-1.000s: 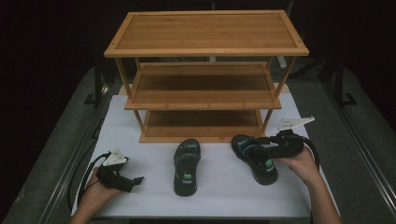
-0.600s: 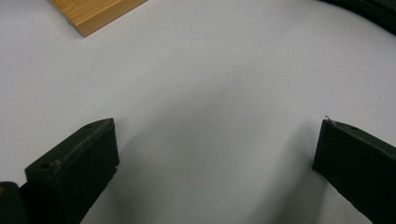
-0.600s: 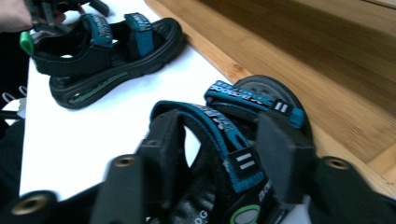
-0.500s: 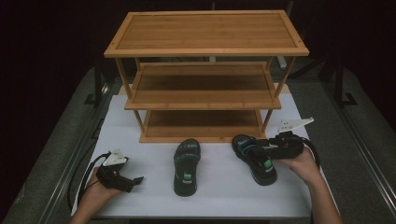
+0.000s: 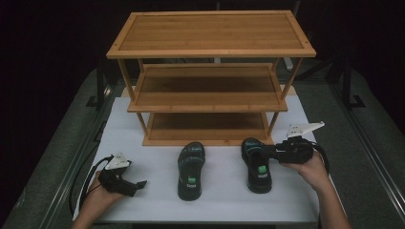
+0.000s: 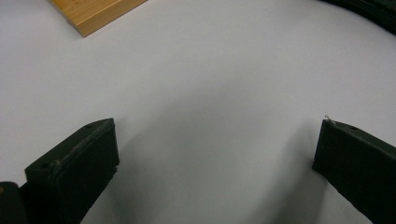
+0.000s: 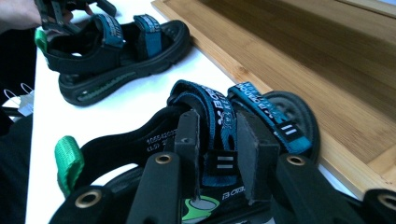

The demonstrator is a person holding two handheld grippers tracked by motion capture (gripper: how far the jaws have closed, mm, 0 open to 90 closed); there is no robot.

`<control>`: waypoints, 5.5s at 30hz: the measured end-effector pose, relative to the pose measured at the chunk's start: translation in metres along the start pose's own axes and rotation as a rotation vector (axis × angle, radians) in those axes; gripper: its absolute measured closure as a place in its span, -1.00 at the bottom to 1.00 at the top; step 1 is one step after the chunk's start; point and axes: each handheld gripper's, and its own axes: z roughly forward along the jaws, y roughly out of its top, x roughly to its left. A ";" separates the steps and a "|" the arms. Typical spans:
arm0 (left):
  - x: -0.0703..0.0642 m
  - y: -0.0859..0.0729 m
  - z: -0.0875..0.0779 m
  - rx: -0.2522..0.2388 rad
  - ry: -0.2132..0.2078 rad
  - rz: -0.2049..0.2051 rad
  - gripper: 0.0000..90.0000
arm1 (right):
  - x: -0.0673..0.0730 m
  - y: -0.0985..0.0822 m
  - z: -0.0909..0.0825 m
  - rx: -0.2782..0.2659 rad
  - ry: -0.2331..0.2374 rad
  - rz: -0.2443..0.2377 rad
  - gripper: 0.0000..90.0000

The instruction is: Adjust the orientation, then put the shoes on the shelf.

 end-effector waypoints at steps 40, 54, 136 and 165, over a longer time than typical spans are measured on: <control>0.000 0.000 0.000 0.000 -0.001 -0.001 -1.00 | 0.079 0.036 0.085 -0.042 -0.071 -0.019 0.58; 0.000 0.000 0.000 0.001 -0.001 0.000 -1.00 | 0.087 0.029 0.091 -0.022 -0.075 -0.033 0.48; -0.069 0.129 0.035 -0.166 -0.241 0.167 0.61 | 0.081 0.035 0.086 -0.060 -0.059 0.028 0.57; -0.030 0.160 0.085 -0.339 -0.017 0.107 0.61 | 0.022 0.063 0.121 -0.197 -0.237 -0.009 0.57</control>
